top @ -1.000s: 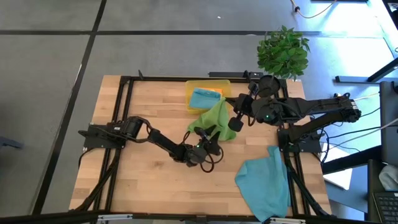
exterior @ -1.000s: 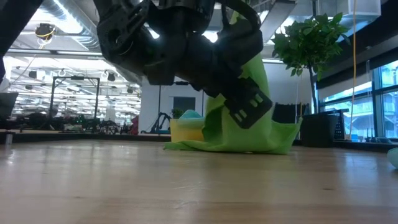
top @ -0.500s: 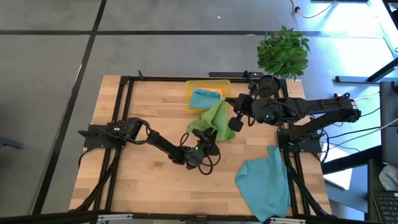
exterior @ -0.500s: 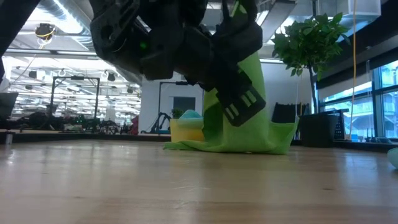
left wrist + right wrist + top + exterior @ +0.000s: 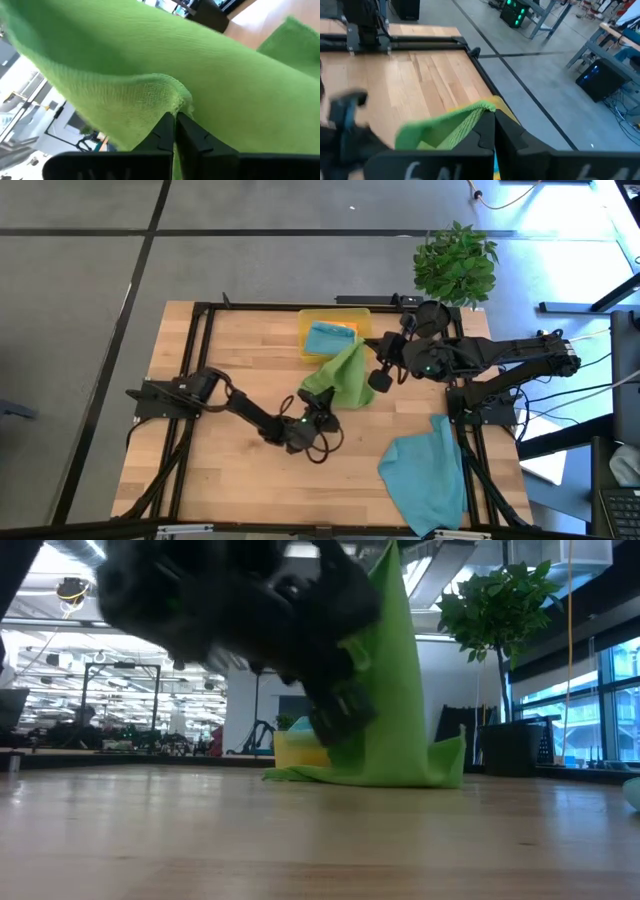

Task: Fold microfiber towels
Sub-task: Fold the green microfiber cloth

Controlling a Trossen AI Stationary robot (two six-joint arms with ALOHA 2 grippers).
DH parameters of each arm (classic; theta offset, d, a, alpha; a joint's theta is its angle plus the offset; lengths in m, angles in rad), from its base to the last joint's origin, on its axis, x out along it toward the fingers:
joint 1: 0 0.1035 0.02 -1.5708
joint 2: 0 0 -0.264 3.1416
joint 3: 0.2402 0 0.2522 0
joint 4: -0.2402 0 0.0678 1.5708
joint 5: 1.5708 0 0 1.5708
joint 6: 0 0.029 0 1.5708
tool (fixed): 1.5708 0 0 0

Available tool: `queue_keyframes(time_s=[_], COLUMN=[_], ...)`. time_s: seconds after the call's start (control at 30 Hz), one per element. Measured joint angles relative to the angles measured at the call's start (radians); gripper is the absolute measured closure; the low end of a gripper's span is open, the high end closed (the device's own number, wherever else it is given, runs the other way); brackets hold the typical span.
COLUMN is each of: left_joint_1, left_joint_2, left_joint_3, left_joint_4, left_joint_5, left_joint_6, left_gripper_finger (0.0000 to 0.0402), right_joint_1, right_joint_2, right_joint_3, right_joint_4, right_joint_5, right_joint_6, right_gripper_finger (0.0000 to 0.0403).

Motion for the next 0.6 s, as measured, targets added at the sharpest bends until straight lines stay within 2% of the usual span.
queue_keyframes(time_s=[0.13, 0.4, 0.6], left_joint_1=[-0.028, -0.081, -0.096], left_joint_2=[-0.144, -0.537, -0.84], left_joint_3=[-0.117, -0.36, -0.43], left_joint_4=[-0.003, -0.017, -0.173], left_joint_5=[-0.008, -0.032, -0.036], left_joint_6=[-0.025, -0.016, 0.006], left_gripper_finger=[0.0401, 0.0401, 0.0401], right_joint_1=[0.0, 0.0, 0.0], right_joint_2=[0.0, 0.0, 0.0], right_joint_3=[0.0, 0.0, 0.0], right_joint_4=[-0.039, -0.036, -0.013], right_joint_5=[0.0, -0.026, -0.035], right_joint_6=[0.024, 0.025, 0.023], right_gripper_finger=[0.0402, 0.0402, 0.0402])
